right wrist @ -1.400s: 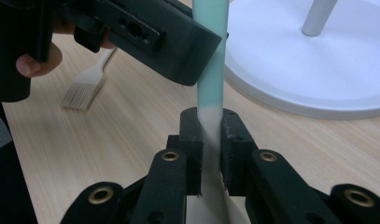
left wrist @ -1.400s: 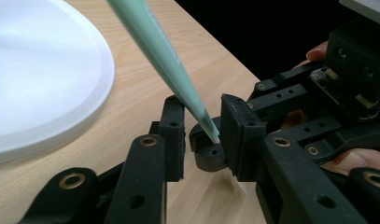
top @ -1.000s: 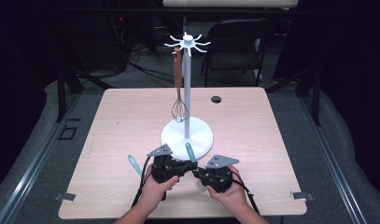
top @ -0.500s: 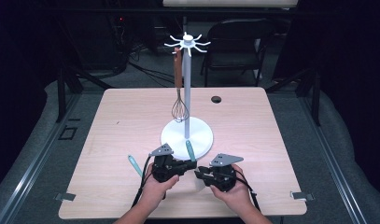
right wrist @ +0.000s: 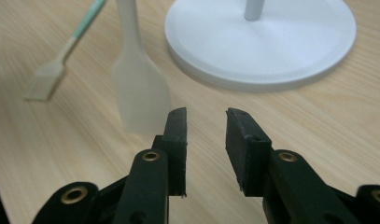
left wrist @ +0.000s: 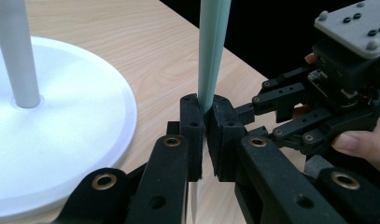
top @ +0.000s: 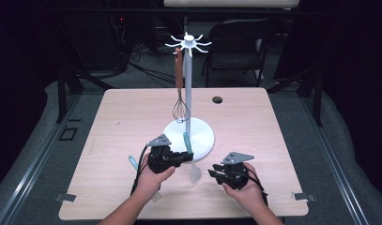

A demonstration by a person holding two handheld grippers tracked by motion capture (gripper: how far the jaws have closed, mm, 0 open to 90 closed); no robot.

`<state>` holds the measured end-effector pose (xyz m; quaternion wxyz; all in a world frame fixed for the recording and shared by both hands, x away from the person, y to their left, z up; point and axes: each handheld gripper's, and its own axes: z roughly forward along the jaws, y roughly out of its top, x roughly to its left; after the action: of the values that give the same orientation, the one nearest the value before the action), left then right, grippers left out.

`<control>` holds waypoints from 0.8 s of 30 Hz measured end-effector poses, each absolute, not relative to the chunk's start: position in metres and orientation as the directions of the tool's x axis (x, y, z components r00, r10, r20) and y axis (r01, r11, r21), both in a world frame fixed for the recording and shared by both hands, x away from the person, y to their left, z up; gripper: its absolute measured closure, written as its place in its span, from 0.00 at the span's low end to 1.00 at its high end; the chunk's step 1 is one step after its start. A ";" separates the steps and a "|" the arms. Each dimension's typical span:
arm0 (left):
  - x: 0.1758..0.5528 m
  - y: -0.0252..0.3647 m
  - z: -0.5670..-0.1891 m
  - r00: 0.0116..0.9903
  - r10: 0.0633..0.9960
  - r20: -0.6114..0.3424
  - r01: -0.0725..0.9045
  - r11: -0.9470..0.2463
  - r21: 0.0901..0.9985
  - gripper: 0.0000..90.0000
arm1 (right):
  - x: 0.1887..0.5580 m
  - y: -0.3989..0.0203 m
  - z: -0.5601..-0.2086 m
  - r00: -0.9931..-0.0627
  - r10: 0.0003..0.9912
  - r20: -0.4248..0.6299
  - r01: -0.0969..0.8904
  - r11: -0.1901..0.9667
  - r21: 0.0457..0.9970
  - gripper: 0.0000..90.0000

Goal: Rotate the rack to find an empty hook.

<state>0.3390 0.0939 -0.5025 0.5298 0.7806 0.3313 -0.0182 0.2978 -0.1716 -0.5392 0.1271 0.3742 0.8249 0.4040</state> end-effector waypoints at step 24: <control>0.362 0.102 -0.428 0.820 0.517 -0.247 0.453 -0.320 0.832 0.94 | 0.311 -0.182 -0.554 -0.662 0.748 0.048 0.548 0.439 0.712 0.57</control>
<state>0.3622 0.1023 -0.4282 0.5007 0.8119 0.2985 0.0318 0.3111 -0.1818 -0.5545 0.1386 0.3871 0.8368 0.3616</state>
